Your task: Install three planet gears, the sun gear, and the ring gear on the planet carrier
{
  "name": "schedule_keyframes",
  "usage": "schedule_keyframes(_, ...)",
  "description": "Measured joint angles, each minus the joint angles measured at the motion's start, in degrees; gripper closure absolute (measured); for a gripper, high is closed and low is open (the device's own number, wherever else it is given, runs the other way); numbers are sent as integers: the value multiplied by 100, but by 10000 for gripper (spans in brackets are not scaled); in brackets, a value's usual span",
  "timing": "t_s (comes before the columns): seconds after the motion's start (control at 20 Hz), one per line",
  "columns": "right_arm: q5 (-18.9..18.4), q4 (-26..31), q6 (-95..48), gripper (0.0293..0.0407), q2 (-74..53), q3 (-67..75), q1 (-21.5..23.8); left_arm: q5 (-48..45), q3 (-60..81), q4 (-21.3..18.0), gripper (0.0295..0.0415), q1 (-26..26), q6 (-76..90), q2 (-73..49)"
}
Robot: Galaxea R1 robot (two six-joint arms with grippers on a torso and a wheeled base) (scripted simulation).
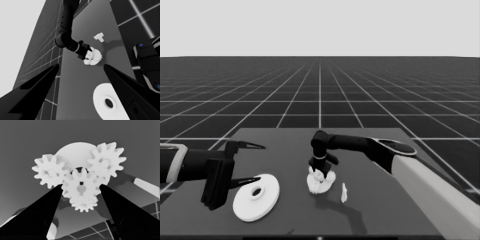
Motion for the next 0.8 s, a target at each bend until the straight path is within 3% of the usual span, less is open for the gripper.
schedule_keyframes(0.8, 0, 0, 960, 391, 0, -1, -2, 0, 0, 0, 326, 0, 0, 0)
